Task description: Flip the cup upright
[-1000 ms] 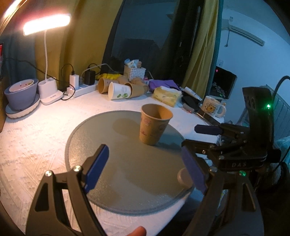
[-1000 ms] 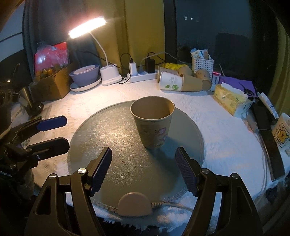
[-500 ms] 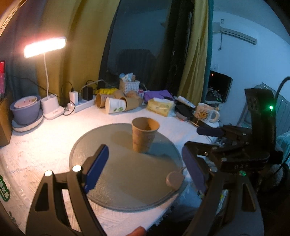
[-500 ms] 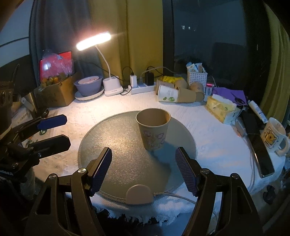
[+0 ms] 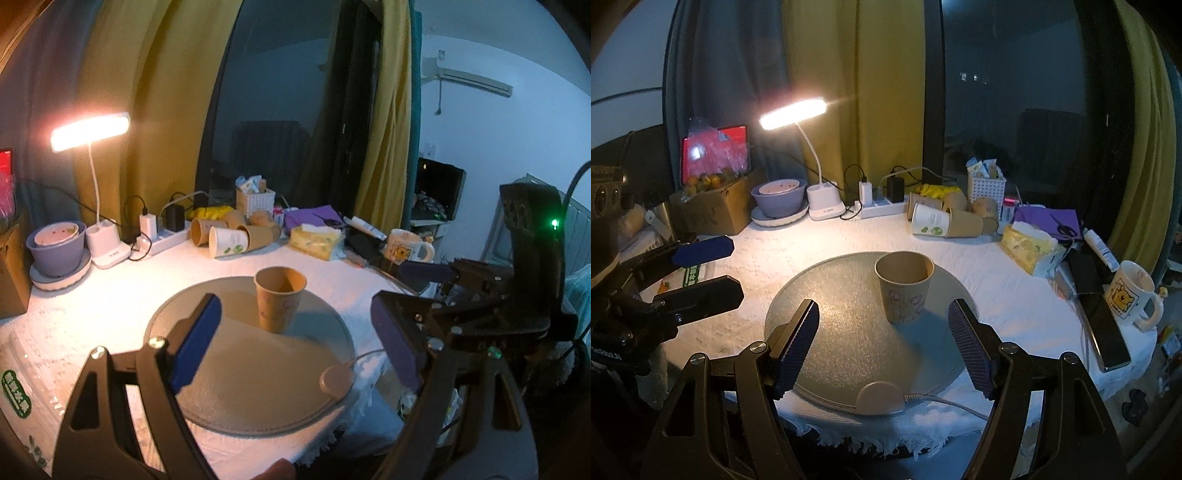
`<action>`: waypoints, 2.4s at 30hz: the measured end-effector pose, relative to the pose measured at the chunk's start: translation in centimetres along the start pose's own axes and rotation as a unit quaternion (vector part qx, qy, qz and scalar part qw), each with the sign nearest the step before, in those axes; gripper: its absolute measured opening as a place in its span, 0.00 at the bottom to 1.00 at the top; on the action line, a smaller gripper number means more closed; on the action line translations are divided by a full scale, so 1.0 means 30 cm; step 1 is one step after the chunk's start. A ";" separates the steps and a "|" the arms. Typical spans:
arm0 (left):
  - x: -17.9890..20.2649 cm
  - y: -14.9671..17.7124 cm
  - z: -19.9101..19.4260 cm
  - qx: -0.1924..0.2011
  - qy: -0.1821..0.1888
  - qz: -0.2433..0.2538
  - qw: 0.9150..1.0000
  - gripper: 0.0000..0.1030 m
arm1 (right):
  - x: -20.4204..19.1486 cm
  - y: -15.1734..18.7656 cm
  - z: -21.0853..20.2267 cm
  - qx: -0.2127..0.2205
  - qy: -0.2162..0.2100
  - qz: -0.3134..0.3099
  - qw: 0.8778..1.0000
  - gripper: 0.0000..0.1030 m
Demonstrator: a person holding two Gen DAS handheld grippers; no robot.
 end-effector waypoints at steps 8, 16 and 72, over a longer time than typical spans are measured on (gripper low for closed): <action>0.021 -0.029 -0.041 0.024 -0.003 0.005 1.000 0.82 | 0.000 -0.026 -0.064 0.021 -0.001 0.004 1.000 0.73; 0.031 -0.055 -0.079 0.049 -0.002 0.005 0.999 0.82 | -0.008 -0.046 -0.116 0.039 0.001 0.000 0.999 0.73; 0.018 -0.074 -0.159 0.090 -0.055 0.017 0.994 0.82 | -0.032 -0.056 -0.150 0.049 0.011 -0.002 0.999 0.73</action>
Point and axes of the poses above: each gripper's, at about its wrist camera, not at the fingertips, and z roughly the way its jaws point, x to its right, y to its underside, the point moved 5 cm from there along z, roughly the way its jaws point, and after that the axes turned 6 degrees about y, right-handed, at the moved point
